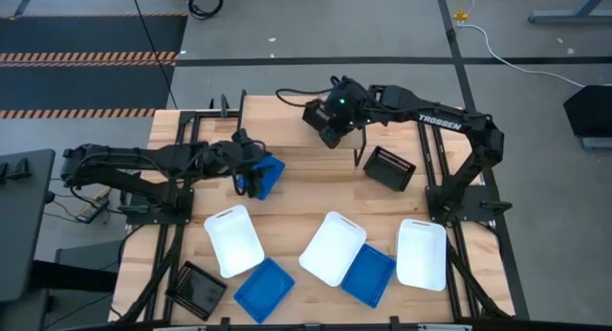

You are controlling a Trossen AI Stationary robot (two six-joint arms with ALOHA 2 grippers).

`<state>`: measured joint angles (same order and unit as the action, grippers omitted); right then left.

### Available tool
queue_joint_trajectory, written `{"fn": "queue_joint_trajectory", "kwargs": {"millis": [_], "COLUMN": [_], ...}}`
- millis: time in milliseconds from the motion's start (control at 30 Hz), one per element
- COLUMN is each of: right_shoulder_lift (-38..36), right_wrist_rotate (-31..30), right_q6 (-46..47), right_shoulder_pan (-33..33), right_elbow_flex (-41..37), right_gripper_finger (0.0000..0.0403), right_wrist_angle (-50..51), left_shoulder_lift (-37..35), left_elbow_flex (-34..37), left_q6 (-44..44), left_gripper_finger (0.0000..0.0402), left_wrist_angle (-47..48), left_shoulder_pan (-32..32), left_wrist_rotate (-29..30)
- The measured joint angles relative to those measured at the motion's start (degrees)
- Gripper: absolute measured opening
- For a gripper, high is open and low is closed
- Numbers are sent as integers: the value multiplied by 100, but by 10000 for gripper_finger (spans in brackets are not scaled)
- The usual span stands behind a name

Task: Stack baskets on shelf by color
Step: Put the top right black bin on the shelf

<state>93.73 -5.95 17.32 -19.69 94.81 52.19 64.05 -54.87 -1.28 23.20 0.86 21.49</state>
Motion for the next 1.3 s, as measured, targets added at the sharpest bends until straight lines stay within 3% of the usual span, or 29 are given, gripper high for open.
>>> {"fn": "queue_joint_trajectory", "kwargs": {"millis": [267, 467, 567, 667, 733, 900, 1300], "right_shoulder_lift": [0, -113, -159, -168, -170, -144, -107], "right_wrist_rotate": [-44, 144, 81, -408, -672, -643, -794], "right_q6": [-373, -1778, -2880, -3635, -3844, -4143, -5422], "right_shoulder_pan": [6, 101, 260, 407, 444, 463, 447], "right_elbow_flex": [-171, -91, 188, 434, 459, 303, 72], "right_gripper_finger": [133, 165, 170, 169, 169, 168, 168], "right_wrist_angle": [-37, -460, -46, 706, 1141, 1868, 1706], "left_shoulder_lift": [2, 2, 1, 0, 0, 0, 0], "left_elbow_flex": [-2, -2, -2, -4, -4, -7, -7], "left_q6": [24, 29, 31, 45, 53, 53, 51], "left_gripper_finger": [172, 172, 172, 172, 172, 172, 172], "left_wrist_angle": [-254, -243, -222, -140, -107, -46, -40], "left_shoulder_pan": [-95, -122, -122, -122, -122, -122, -146], "left_wrist_rotate": [-10, -12, -11, -12, -11, -12, -14]}}
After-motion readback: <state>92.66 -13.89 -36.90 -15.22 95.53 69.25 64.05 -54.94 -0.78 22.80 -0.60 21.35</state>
